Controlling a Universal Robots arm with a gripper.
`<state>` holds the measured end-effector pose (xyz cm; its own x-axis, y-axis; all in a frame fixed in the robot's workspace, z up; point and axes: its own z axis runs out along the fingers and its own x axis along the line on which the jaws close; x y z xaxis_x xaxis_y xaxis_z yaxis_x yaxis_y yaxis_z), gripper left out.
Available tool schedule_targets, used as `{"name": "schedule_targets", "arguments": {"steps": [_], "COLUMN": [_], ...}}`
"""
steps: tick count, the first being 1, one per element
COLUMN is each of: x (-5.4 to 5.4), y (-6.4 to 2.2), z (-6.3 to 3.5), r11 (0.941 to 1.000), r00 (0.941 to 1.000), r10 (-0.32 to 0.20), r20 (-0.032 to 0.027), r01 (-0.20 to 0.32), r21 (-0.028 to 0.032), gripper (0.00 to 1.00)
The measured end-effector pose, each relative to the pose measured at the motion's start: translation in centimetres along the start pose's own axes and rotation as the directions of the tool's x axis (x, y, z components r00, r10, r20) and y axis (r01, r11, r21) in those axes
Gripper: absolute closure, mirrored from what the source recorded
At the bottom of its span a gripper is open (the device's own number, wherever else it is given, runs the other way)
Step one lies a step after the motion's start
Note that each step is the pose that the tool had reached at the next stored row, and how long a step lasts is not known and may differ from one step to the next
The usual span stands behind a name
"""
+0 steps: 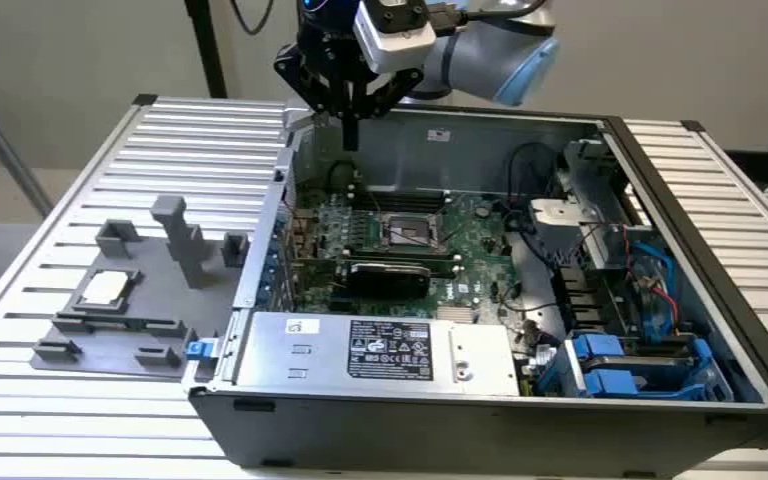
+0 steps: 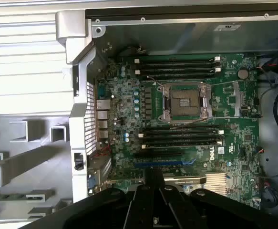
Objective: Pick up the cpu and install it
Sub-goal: 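Reach for the cpu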
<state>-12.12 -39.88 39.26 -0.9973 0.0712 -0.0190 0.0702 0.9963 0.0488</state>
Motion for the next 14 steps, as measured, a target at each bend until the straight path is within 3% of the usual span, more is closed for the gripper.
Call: {"name": "schedule_targets", "arguments": {"steps": [11,14], "x": [0.1,1.2], "y": [-0.01,-0.44], "z": [0.00,-0.05], "r11": [1.0000,1.0000], "r00": [1.0000,1.0000], "r10": [0.000,0.000], "r20": [-0.0001,-0.0001], "r01": [0.000,0.000], "r21": [-0.0003,-0.0023], "gripper": [0.89,0.89]}}
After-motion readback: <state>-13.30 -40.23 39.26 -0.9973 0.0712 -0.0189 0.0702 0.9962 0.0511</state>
